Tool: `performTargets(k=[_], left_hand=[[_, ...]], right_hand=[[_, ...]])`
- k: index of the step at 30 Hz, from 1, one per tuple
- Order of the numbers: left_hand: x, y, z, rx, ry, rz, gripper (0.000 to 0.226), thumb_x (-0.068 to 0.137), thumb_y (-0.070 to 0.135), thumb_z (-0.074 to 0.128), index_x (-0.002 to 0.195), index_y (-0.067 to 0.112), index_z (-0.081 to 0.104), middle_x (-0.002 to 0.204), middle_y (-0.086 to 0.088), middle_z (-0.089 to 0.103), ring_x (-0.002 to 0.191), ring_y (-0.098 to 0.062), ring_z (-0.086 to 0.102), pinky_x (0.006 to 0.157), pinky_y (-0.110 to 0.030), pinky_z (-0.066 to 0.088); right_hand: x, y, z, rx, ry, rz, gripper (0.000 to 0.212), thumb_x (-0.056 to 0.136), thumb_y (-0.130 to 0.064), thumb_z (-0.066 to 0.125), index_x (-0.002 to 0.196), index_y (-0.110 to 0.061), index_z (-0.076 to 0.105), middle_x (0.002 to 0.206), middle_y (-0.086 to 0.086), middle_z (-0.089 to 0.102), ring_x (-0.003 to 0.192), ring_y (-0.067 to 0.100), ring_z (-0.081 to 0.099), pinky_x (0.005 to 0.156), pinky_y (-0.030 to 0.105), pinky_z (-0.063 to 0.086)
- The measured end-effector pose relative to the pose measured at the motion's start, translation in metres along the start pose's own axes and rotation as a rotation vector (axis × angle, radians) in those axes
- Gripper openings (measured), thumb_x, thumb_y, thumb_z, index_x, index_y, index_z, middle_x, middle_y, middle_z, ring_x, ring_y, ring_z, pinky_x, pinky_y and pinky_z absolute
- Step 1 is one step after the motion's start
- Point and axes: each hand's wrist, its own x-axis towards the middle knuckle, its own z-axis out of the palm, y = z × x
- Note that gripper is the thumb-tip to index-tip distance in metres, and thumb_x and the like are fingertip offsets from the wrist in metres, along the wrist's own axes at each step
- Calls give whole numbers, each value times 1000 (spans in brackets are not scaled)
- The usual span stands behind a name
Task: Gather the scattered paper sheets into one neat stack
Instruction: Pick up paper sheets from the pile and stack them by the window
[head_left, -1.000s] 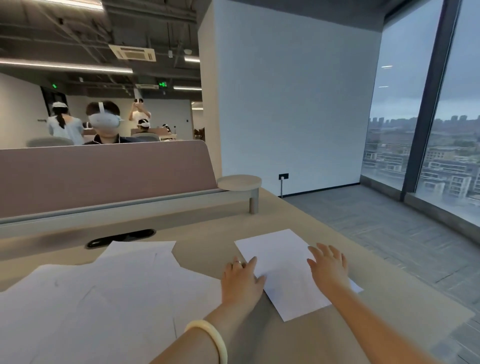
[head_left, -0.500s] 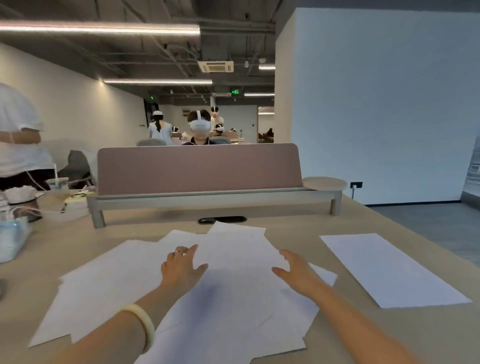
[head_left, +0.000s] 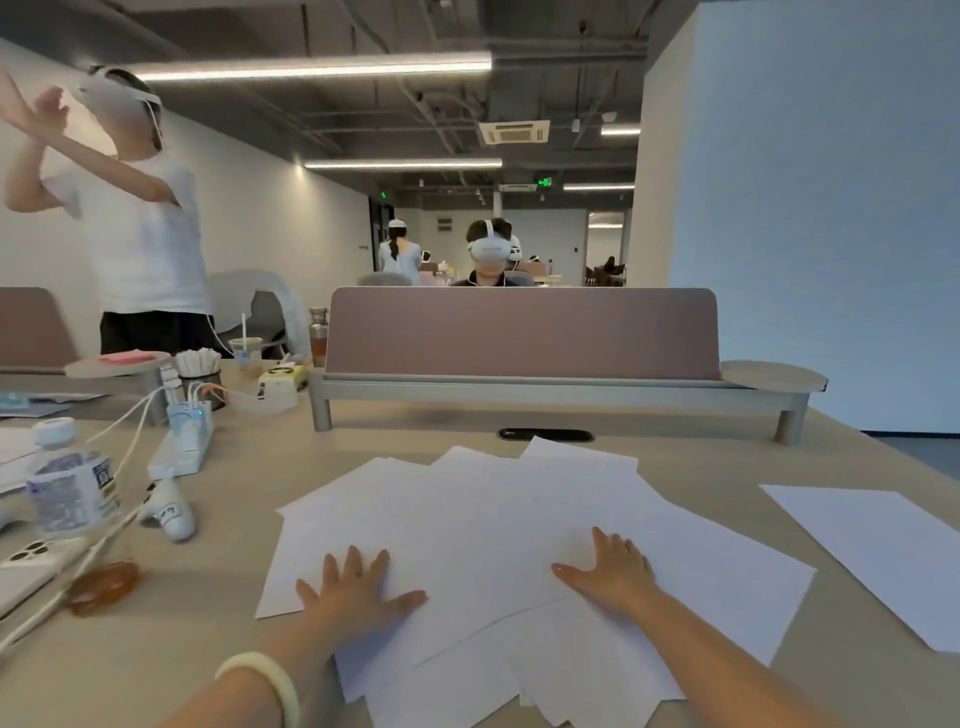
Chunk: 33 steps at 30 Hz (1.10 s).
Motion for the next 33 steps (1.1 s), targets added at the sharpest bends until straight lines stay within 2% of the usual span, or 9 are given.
performTargets(k=[4,9,13,15,18,20,23,28,33], left_hand=[[0,3,-5,25,-65,98,104,65,90,27,149,37,-5,159,2,-13,146,-29,-13,114,-61,-1],[3,-1,-8,22,-40,128,100,71,86,31,150,35,-4,159,4,-14,147,-26,-12,114,-59,3],[7,0,-8,15,-23,214,141,25,101,6,150,36,-2,160,3,-9,148,-24,-7,117,-50,4],[9,2,-7,3,-29,262,141,25,101,8,149,37,-1,160,4,-7,148,-23,-7,117,-47,4],[12,6,-8,-49,-41,328,140,25,101,14,149,38,-1,160,6,-9,148,-19,-9,118,-46,2],[16,6,-9,-88,-44,357,145,21,102,16,149,38,0,160,6,-9,147,-17,-10,119,-44,1],[18,6,-12,-136,-30,386,146,20,103,19,149,37,3,160,7,-7,147,-15,-9,120,-43,2],[16,11,-9,-213,23,396,144,21,102,22,148,38,8,159,10,-1,147,-12,-6,120,-44,2],[14,20,-9,-361,62,424,130,32,98,37,147,39,17,158,11,8,147,-10,2,121,-36,8]], right_hand=[[5,-15,-6,38,0,11,89,81,-66,49,149,-20,14,150,3,31,140,26,27,112,37,28],[16,-22,-21,184,13,50,84,79,-57,60,146,-19,24,144,3,41,134,25,37,108,36,34],[23,-26,-36,225,-30,30,71,82,-44,65,139,-10,38,142,5,44,130,21,44,103,28,37],[26,-28,-42,201,-74,22,59,83,-39,66,129,-6,50,134,7,51,124,21,50,101,26,39],[31,-34,-43,200,-126,-10,47,82,-36,67,115,-3,62,106,5,58,104,19,59,77,22,43],[32,-41,-39,224,-173,-34,39,82,-37,67,106,-6,64,99,2,54,92,16,54,68,19,38],[35,-50,-32,291,-223,-52,41,81,-38,68,111,-10,62,103,0,55,93,16,52,79,20,36],[39,-50,-26,328,-260,-20,71,71,-43,76,130,-13,51,132,1,55,120,20,53,97,27,41],[40,-55,-22,182,-229,-31,60,71,-44,74,119,-10,60,123,7,61,115,22,57,96,27,43]])
